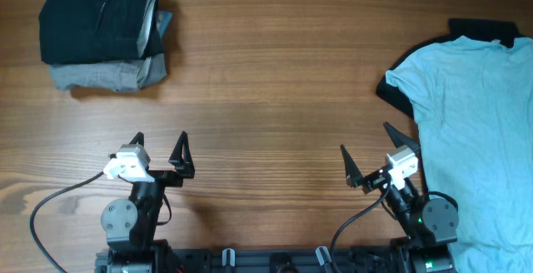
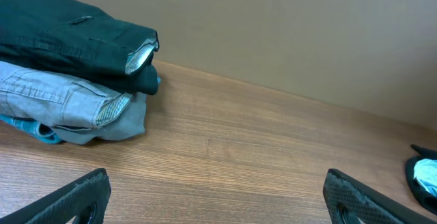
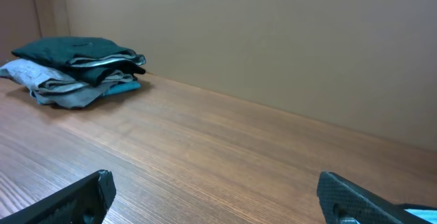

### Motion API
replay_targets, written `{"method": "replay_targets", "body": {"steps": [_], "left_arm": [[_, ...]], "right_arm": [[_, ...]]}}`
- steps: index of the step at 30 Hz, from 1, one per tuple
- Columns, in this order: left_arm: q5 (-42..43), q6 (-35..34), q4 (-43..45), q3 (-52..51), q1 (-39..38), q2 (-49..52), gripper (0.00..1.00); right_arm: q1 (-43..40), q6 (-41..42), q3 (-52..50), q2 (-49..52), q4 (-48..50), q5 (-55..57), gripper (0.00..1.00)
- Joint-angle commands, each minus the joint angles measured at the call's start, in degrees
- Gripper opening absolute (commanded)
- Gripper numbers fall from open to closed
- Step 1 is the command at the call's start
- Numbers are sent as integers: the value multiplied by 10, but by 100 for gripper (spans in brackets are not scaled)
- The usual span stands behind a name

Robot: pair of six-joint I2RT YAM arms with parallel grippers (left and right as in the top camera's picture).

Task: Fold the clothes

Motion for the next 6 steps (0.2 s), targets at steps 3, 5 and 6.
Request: {"method": "replay_targets", "body": {"steps": [3, 5, 6], "left_arm": [[-2, -5, 4, -7, -4, -5, 100], [-2, -5, 4, -7, -4, -5, 100], [-2, -5, 4, -7, -4, -5, 100]], "right_arm": [[4, -5, -2, -5, 3, 2, 100], [4, -5, -2, -5, 3, 2, 100], [4, -5, -2, -5, 3, 2, 100]]}}
